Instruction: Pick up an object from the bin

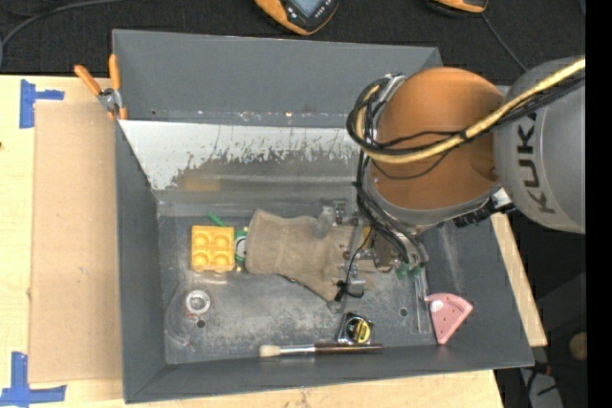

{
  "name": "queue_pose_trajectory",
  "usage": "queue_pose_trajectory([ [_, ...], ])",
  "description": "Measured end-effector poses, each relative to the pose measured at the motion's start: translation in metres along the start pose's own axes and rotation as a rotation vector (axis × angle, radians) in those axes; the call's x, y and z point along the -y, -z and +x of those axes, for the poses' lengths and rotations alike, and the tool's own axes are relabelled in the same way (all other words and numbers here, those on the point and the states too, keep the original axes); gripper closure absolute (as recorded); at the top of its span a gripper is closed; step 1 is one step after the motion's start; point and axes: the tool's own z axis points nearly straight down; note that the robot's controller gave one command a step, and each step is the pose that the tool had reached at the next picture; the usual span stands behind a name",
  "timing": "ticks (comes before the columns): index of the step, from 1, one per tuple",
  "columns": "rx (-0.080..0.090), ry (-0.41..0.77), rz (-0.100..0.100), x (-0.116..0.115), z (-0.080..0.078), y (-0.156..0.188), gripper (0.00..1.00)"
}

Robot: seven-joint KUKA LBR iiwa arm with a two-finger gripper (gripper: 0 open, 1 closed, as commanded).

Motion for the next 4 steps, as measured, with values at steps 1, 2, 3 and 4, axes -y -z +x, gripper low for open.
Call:
queue_pose_trajectory([
  [1, 0.008, -0.004, -0.001, 0.001, -0.001, 0.004, 0.00],
  [2, 0.001, -0.030, -0.001, 0.002, -0.014, -0.031, 0.00],
  [3, 0.012, -0.007, -0.003, -0.012, -0.014, -0.011, 0.00],
  [4, 0.004, -0.019, -0.001, -0.009, -0.001, 0.000, 0.00],
])
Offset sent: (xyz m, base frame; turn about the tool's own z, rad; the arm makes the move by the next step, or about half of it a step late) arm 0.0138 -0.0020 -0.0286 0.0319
